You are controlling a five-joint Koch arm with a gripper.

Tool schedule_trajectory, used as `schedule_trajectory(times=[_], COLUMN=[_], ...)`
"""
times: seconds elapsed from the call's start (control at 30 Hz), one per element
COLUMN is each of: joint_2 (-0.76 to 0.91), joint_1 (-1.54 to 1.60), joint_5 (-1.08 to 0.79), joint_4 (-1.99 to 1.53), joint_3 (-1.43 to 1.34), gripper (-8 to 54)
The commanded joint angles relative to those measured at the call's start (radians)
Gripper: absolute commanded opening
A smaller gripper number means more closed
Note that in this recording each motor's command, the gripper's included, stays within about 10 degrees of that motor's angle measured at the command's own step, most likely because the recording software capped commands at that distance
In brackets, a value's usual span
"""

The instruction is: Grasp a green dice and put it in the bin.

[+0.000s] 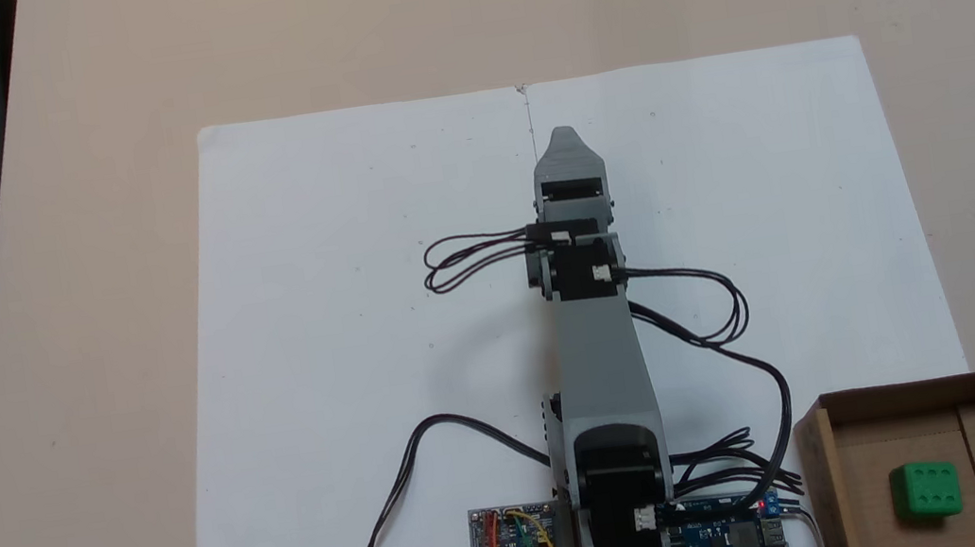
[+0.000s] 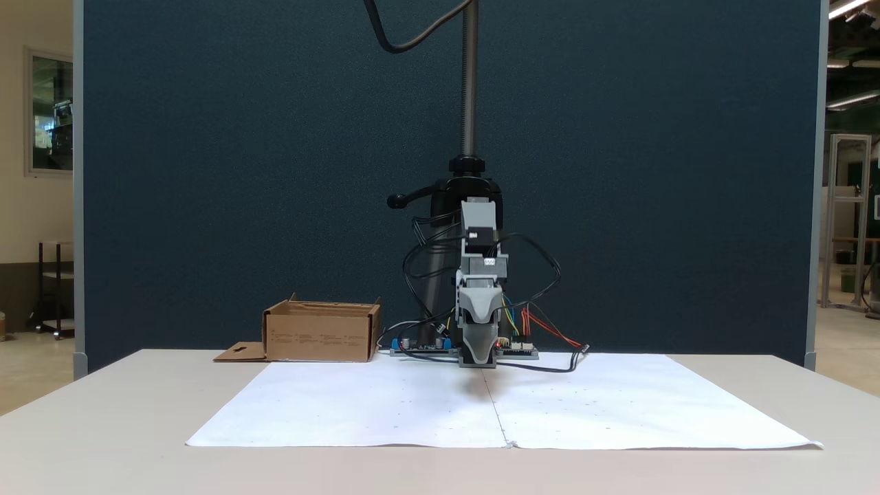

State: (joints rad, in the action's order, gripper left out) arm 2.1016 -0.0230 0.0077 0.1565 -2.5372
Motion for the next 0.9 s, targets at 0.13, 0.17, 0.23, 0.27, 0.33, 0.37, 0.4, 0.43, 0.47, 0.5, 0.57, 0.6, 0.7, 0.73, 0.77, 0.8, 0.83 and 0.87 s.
schedule_trajectory(times=[0.13, 0.17, 0.23, 0.27, 0.33, 0.37, 0.4, 0.43, 0.47, 0.5, 0.57, 0.6, 0.7, 0.73, 0.77, 0.8, 0.83, 0.87], joint_2=[0.081, 0.089, 0.106, 0.114, 0.133, 0.144, 0.158, 0.172, 0.184, 0.198, 0.225, 0.236, 0.252, 0.255, 0.255, 0.255, 0.262, 0.265], joint_1=[-0.021, -0.018, -0.011, -0.009, -0.009, -0.008, -0.008, -0.008, -0.008, -0.008, -0.006, -0.005, 0.003, 0.006, 0.006, 0.005, 0.003, 0.003], joint_5=[-0.072, -0.072, -0.072, -0.072, -0.072, -0.072, -0.071, -0.071, -0.071, -0.069, -0.069, -0.069, -0.069, -0.067, -0.069, -0.067, -0.069, -0.069], joint_4=[0.305, 0.339, 0.403, 0.445, 0.515, 0.544, 0.581, 0.619, 0.659, 0.69, 0.761, 0.793, 0.894, 0.928, 0.961, 0.995, 1.024, 1.055], joint_3=[-0.184, -0.21, -0.258, -0.279, -0.316, -0.339, -0.364, -0.393, -0.42, -0.445, -0.489, -0.509, -0.569, -0.589, -0.595, -0.595, -0.595, -0.595], gripper=[41.5, 41.5, 41.5, 41.5, 41.5, 41.5, 41.5, 41.5, 41.5, 41.6, 41.6, 41.5, 41.6, 41.6, 41.6, 41.6, 41.6, 41.6])
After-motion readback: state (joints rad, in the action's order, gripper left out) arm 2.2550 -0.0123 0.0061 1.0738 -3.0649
